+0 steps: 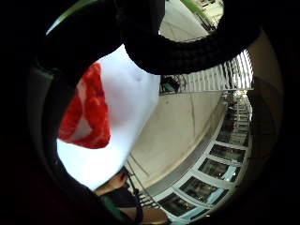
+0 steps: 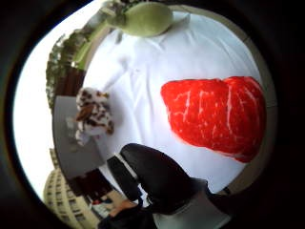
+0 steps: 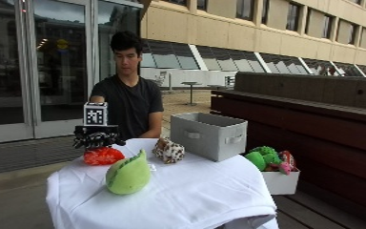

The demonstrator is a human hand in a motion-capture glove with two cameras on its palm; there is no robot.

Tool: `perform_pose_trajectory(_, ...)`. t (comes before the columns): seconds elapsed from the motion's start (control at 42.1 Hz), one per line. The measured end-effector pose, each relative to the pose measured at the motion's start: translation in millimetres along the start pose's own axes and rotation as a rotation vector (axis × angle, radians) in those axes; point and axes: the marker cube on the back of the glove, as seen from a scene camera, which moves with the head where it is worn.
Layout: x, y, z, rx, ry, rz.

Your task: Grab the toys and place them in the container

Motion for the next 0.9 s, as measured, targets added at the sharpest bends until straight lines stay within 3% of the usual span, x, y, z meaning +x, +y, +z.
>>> perform_pose_trajectory(0.19, 11, -9, 38, 0.069, -0.002, -0.043)
perform_pose_trajectory(0.332, 13, 10, 56, -0.027, -0.026, 0.019)
perform_pose_trajectory(0.427, 10, 3, 58, 0.102, -0.029, -0.046)
perform_pose_trajectory(0.546, 9, 3, 53, 0.223, -0.056, -0.111)
perform_pose_trajectory(0.664, 4, 0, 40, 0.205, -0.012, -0.116)
perform_pose_trajectory(0.783, -4, -2, 24, 0.115, 0.012, 0.001)
perform_pose_trajectory(0.902, -5, -9, -3, 0.156, -0.019, -0.053)
